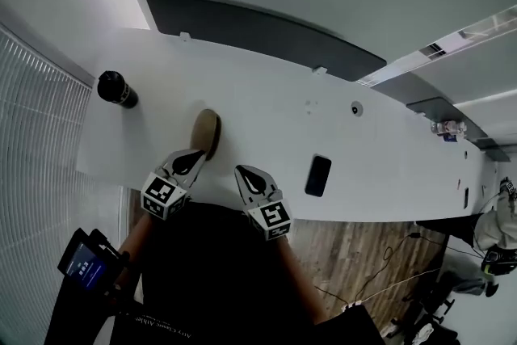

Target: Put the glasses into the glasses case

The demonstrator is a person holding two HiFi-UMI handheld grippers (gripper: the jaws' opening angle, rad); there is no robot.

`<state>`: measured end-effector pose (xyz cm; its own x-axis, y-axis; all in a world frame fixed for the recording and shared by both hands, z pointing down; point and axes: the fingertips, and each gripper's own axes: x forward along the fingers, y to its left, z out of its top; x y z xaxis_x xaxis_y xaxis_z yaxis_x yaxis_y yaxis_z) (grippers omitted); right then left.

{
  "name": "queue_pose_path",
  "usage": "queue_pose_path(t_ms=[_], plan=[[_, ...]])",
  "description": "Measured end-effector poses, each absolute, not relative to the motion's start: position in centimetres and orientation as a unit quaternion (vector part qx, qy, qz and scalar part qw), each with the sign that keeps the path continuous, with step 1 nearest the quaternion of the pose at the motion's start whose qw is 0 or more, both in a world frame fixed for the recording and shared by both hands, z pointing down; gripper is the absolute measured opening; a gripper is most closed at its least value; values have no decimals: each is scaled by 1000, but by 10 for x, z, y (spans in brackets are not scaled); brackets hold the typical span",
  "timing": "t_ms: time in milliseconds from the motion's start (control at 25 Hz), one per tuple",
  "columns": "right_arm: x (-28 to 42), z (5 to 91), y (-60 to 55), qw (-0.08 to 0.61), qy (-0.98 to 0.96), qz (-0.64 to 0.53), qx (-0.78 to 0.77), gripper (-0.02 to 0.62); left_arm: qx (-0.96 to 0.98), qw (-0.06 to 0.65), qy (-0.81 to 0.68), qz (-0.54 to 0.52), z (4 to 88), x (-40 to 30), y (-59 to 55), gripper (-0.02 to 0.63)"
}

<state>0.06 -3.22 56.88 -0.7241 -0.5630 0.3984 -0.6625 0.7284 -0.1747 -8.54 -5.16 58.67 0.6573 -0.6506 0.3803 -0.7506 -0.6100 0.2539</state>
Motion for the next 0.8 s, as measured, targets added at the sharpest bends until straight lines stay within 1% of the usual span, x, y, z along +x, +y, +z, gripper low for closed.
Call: queue_pose_path(t_ms=[120,320,800], plan=[[-3,566,-26,154,-919,155,329,8,881,221,-400,123,591,-81,-56,6],[-2,564,-20,158,-918,161,326,8,889,202,-370,182,608,-67,-46,6],[0,578,-20,175,-914,169,325,8,894,203,-338,214,625,-52,-38,6]])
